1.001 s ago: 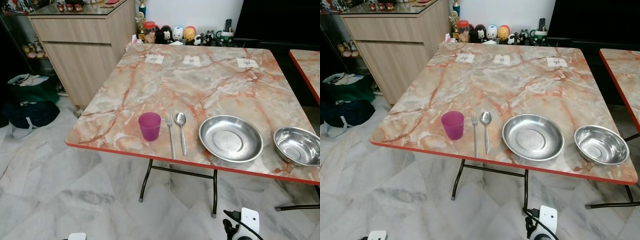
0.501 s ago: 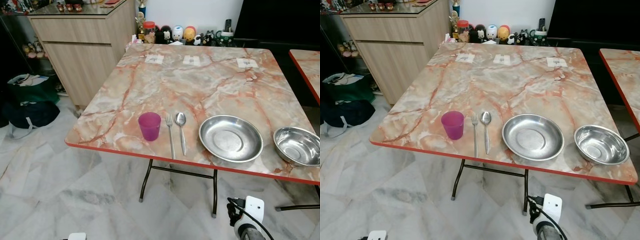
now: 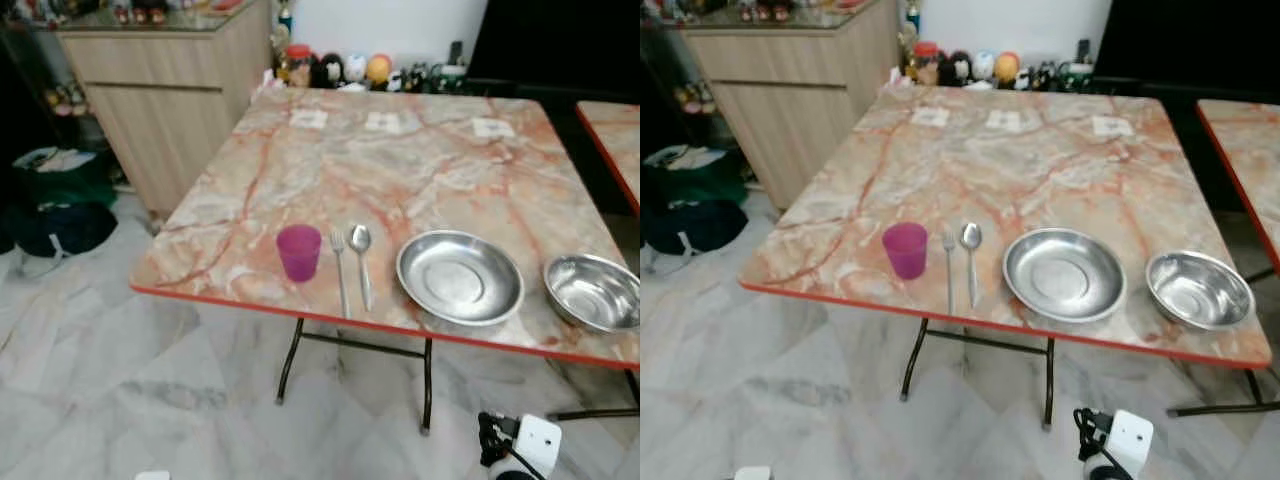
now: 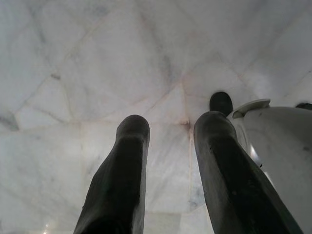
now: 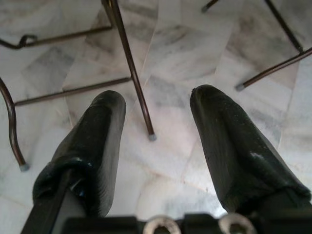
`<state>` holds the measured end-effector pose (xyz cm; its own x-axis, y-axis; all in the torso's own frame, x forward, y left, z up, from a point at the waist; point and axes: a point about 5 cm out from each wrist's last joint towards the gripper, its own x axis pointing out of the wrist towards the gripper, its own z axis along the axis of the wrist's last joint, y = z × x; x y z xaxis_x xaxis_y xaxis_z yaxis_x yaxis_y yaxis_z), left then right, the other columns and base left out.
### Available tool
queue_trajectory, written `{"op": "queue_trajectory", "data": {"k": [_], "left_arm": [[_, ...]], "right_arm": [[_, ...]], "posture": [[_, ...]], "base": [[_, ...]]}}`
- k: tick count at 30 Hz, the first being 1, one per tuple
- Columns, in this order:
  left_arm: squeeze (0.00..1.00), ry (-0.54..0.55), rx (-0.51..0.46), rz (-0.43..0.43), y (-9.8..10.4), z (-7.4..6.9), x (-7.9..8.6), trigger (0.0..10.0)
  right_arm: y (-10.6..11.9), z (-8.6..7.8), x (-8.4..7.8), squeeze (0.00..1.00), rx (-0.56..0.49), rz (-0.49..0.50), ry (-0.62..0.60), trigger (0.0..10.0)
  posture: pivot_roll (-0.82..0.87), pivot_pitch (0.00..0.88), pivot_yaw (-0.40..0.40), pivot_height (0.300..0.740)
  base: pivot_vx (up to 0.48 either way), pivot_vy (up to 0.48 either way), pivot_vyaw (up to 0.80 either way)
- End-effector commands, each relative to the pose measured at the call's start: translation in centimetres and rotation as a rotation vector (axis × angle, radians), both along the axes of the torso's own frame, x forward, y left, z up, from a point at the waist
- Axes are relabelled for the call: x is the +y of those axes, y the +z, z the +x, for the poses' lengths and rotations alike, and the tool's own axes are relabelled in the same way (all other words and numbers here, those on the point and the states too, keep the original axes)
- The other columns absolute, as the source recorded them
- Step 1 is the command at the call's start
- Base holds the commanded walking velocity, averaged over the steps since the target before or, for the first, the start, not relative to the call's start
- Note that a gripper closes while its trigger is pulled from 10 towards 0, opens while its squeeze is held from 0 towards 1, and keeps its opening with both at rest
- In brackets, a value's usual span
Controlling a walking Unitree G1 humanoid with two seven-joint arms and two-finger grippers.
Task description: Setting the table
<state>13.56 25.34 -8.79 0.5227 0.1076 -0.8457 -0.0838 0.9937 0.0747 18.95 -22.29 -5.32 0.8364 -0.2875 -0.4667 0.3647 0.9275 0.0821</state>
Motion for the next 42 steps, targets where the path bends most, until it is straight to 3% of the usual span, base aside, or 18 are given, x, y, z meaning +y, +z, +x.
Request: {"op": "queue_trajectory", "data": {"k": [1, 3, 5, 7, 8, 11, 17, 19, 23, 24, 25, 29, 30, 31, 32, 38, 42], "left_arm": [[0.00, 0.005, 0.006, 0.001, -0.1, -0.2, 0.1, 10.0], [0.00, 0.005, 0.006, 0.001, -0.1, -0.2, 0.1, 10.0], [0.00, -0.007, 0.009, 0.002, -0.1, -0.2, 0.1, 10.0], [0.00, -0.010, 0.009, 0.002, -0.1, -0.2, 0.1, 10.0], [0.00, -0.012, 0.009, 0.002, -0.1, -0.2, 0.1, 10.0], [0.00, -0.010, 0.008, 0.002, -0.1, -0.2, 0.1, 10.0], [0.00, 0.001, 0.007, 0.001, -0.1, -0.3, 0.1, 10.0], [0.00, 0.001, 0.008, 0.001, -0.1, -0.3, 0.1, 10.0], [0.00, -0.006, 0.010, 0.001, -0.1, -0.2, 0.0, 10.0], [0.00, -0.007, 0.010, 0.001, -0.1, -0.2, 0.0, 10.0], [0.00, -0.008, 0.009, 0.001, -0.1, -0.2, 0.0, 10.0], [0.00, -0.002, 0.005, 0.002, 0.0, -0.2, 0.1, 10.0], [0.00, -0.003, 0.006, 0.003, 0.0, -0.2, 0.1, 10.0], [0.00, -0.003, 0.006, 0.003, 0.0, -0.2, 0.1, 10.0], [0.00, -0.003, 0.007, 0.004, -0.1, -0.2, 0.1, 10.0], [0.00, -0.004, 0.013, 0.006, -0.1, -0.3, 0.1, 10.0], [0.00, -0.012, 0.018, 0.007, -0.1, -0.4, 0.1, 10.0]], "right_arm": [[0.4, 0.4, -0.1, 0.00, -0.028, -0.004, -0.004, 10.0], [0.4, 0.4, -0.1, 0.00, -0.028, -0.004, -0.004, 10.0], [3.7, 0.7, 0.0, 0.00, -0.228, -0.089, 0.073, 10.0], [5.0, 0.9, 0.2, 0.00, -0.287, -0.102, 0.092, 10.0], [7.0, 1.9, 0.7, 0.00, -0.370, -0.106, 0.135, 10.0], [8.5, 2.9, 1.5, 0.00, -0.422, -0.102, 0.197, 10.0], [9.5, 2.7, 2.0, 0.00, -0.422, -0.108, 0.213, 10.0], [10.1, 3.0, 1.8, 0.00, -0.431, -0.088, 0.177, 10.0], [12.1, 5.2, 1.4, 0.00, -0.496, 0.040, 0.051, 10.0], [12.4, 5.6, 1.4, 0.83, -0.505, 0.070, 0.033, 10.0], [12.7, 6.1, 1.5, 1.00, -0.516, 0.107, 0.015, 10.0], [13.4, 7.2, 1.9, 1.00, -0.530, 0.197, -0.028, 10.0], [13.4, 7.5, 2.1, 0.45, -0.520, 0.207, -0.030, 10.0], [13.4, 7.6, 2.2, 0.45, -0.512, 0.216, -0.031, 10.0], [13.3, 7.6, 2.3, 0.00, -0.505, 0.225, -0.036, 10.0], [12.7, 7.6, 2.5, 0.00, -0.456, 0.310, -0.097, 10.0], [12.1, 8.3, 1.9, 0.00, -0.392, 0.360, -0.181, 10.0]], "posture": [[-0.06, 0.000, 0.029, 0.740], [-0.06, 0.000, 0.029, 0.740], [-0.10, 0.000, 0.022, 0.740], [-0.10, 0.000, 0.022, 0.740], [-0.10, 0.000, 0.017, 0.740], [-0.09, 0.000, 0.010, 0.740], [-0.09, 0.000, 0.008, 0.740], [-0.09, 0.000, 0.008, 0.740], [-0.10, 0.000, 0.015, 0.740], [-0.09, 0.000, 0.014, 0.740], [-0.09, 0.000, 0.010, 0.740], [-0.08, 0.000, 0.006, 0.740], [-0.08, 0.000, 0.004, 0.740], [-0.08, 0.000, 0.004, 0.740], [-0.08, 0.000, 0.003, 0.740], [-0.08, 0.000, 0.005, 0.740], [-0.08, 0.000, 0.008, 0.740]], "base": [[0.000, 0.000, 0.00], [0.000, 0.000, 0.00], [0.000, 0.000, 0.00], [0.000, 0.000, 0.00], [0.000, 0.000, 0.00], [0.000, 0.000, 0.00], [0.000, 0.000, 0.00], [0.000, 0.000, 0.00], [0.000, 0.000, 0.00], [0.000, 0.000, 0.00], [0.000, 0.000, 0.00], [0.000, 0.000, 0.00], [0.000, 0.000, 0.00], [0.000, 0.000, 0.00], [0.000, 0.000, 0.00], [0.000, 0.000, 0.00], [0.000, 0.000, 0.00]]}}
